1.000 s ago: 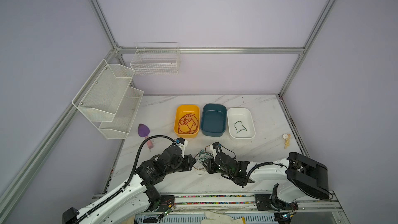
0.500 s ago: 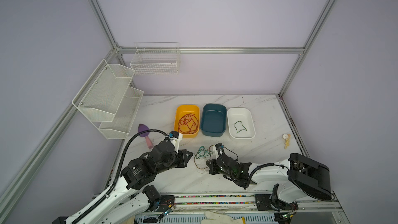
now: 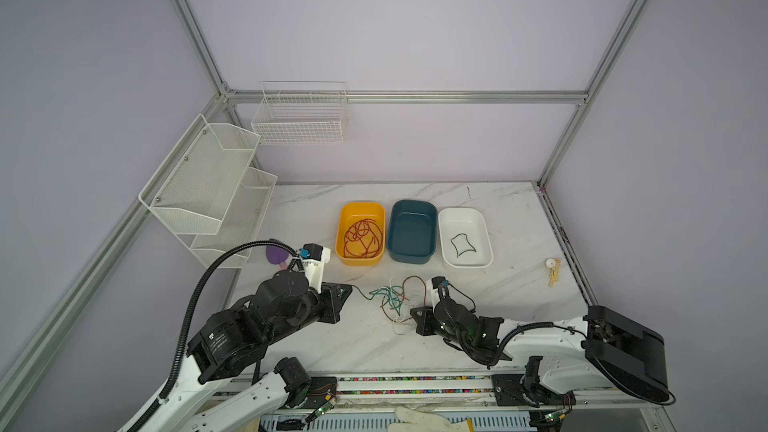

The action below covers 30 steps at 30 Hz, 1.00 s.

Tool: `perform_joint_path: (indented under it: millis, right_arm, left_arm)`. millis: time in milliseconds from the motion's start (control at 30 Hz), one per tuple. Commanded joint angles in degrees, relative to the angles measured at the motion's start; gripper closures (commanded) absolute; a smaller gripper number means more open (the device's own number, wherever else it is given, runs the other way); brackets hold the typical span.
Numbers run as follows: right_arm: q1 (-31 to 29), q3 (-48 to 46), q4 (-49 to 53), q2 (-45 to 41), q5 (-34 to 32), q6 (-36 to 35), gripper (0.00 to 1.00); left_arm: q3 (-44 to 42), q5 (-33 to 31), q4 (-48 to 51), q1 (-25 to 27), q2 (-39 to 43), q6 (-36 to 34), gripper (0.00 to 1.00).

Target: Untangle the cables

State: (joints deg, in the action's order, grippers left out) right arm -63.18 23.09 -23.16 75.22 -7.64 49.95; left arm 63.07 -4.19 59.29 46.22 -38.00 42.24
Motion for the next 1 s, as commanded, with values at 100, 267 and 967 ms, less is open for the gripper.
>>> perform_joint_path:
  millis: [100, 267, 967]
  right_arm:
    - [7.69, -2.72, 9.41, -8.79, 4.76, -3.01, 1.00]
    - [10.78, -1.25, 15.24, -12.00, 6.96, -5.91, 1.00]
    - [8.80, 9.15, -0.58, -7.35, 25.77, -19.53, 0.51]
  left_arm:
    - [5.75, -3.57, 2.58, -0.01, -0.91, -5.15, 1.00]
    - [6.15, -6.13, 3.99, -0.01, -0.97, -7.00, 1.00]
    - [-4.90, 10.33, -8.31, 0.01, -4.10, -8.48, 1.00]
